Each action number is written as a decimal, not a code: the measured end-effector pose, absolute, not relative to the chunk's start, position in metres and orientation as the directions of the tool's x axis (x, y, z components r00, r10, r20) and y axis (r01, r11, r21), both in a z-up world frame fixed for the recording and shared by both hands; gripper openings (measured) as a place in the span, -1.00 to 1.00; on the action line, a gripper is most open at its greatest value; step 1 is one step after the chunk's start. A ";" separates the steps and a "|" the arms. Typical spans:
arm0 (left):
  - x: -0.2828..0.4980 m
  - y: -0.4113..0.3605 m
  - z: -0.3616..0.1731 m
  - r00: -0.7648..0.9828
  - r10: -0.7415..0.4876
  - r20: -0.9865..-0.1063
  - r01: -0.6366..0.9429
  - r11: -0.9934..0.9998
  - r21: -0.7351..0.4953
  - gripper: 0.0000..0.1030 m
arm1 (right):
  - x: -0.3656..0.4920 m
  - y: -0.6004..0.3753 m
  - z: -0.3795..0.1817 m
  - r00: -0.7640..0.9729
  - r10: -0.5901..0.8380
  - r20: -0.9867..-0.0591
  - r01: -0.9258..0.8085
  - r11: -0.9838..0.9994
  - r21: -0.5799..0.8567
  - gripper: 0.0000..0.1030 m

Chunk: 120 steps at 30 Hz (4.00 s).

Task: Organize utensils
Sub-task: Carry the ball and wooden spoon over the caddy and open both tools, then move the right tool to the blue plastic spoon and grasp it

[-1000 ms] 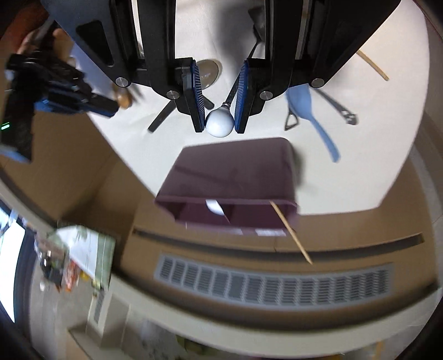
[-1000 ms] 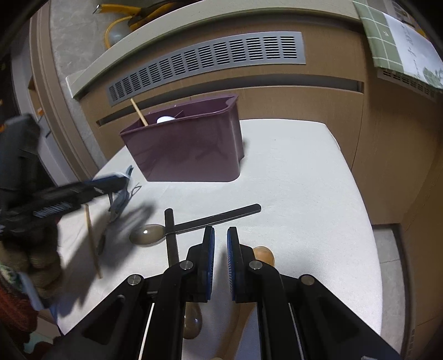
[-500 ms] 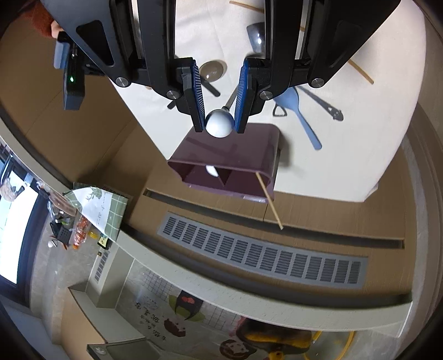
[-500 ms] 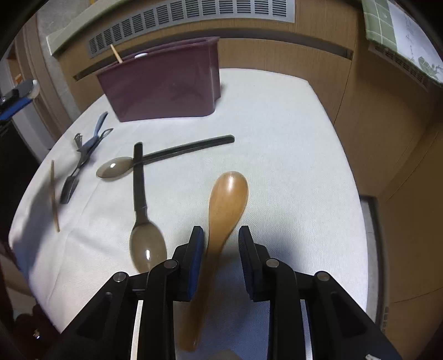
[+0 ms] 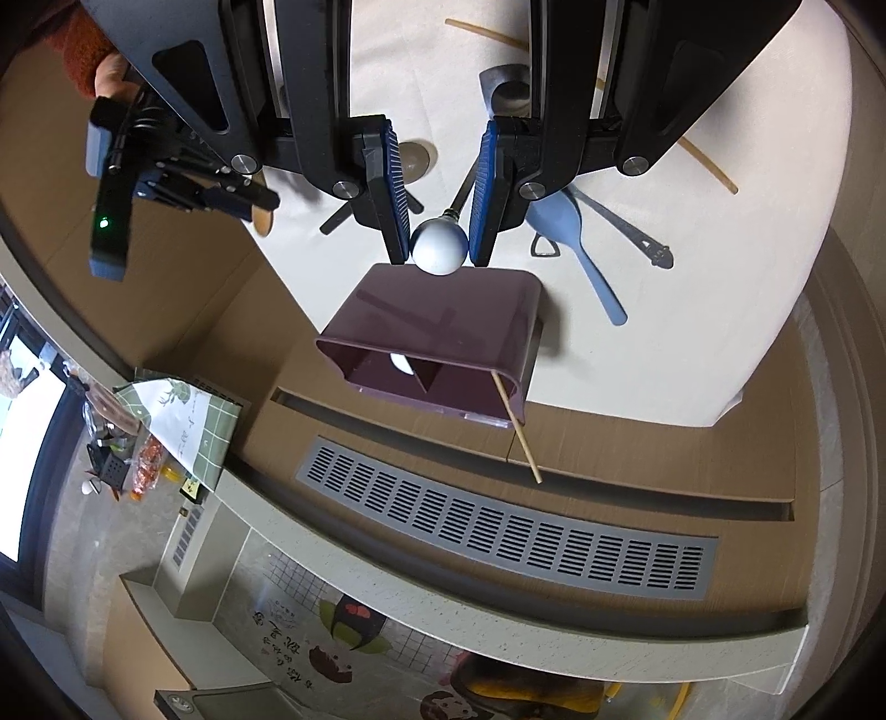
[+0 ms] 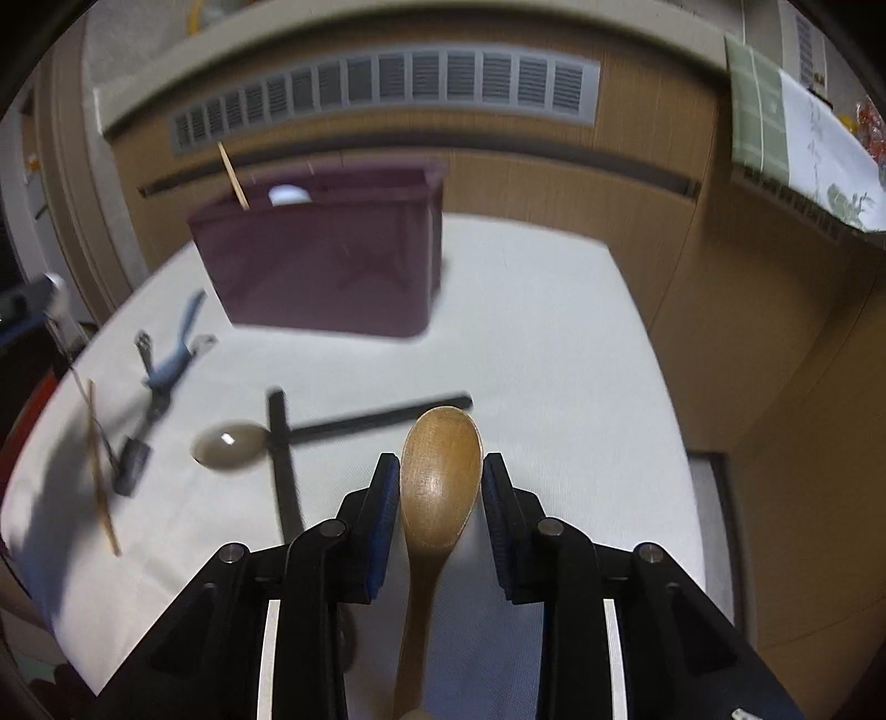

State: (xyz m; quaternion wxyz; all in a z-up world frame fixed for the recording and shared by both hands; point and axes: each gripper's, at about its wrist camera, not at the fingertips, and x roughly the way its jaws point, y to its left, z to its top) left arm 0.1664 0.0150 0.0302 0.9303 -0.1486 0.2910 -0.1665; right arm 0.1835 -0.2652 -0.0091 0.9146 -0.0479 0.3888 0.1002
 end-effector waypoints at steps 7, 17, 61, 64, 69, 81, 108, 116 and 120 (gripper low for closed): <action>0.175 0.012 0.084 0.804 -0.445 -0.394 0.294 0.874 -0.387 -0.56 | 0.182 -0.267 0.042 0.795 0.211 -0.569 -0.221 0.974 0.052 -0.48; 0.248 0.022 0.190 0.879 -0.448 -0.163 0.359 0.847 -0.393 -0.56 | 0.232 -0.229 0.203 0.946 0.259 -0.194 -0.273 0.960 -0.053 -0.48; 0.202 0.065 -0.055 0.702 -0.180 -0.689 -0.089 0.938 -0.335 -0.33 | 0.222 -0.221 -0.027 0.594 0.312 -0.741 -0.454 0.891 0.011 -0.40; 0.193 0.073 -0.056 0.688 -0.168 -0.705 -0.111 0.937 -0.332 -0.33 | 0.225 -0.211 -0.038 0.508 0.349 -0.788 -0.528 0.849 0.036 -0.40; 0.177 0.085 -0.060 0.662 -0.185 -0.726 -0.125 0.928 -0.350 -0.33 | 0.218 -0.202 -0.046 0.410 0.396 -0.822 -0.609 0.789 0.076 -0.40; 0.175 0.098 -0.071 0.670 -0.225 -0.708 -0.134 0.901 -0.413 -0.33 | 0.237 -0.130 -0.021 0.435 0.503 -0.747 -0.637 0.758 0.140 -0.40; 0.176 0.122 -0.067 0.676 -0.267 -0.687 -0.160 0.857 -0.490 -0.33 | 0.257 -0.133 -0.020 0.468 0.388 -0.794 -0.507 0.854 0.118 -0.86; 0.191 0.068 -0.047 0.646 -0.301 -0.701 -0.013 0.915 -0.404 -0.33 | 0.220 -0.227 -0.026 0.557 0.313 -0.769 -0.360 0.926 0.116 -0.86; 0.214 0.020 -0.039 0.623 -0.282 -0.729 0.114 0.955 -0.272 -0.33 | 0.212 -0.248 -0.030 0.572 0.324 -0.753 -0.315 0.935 0.163 -0.86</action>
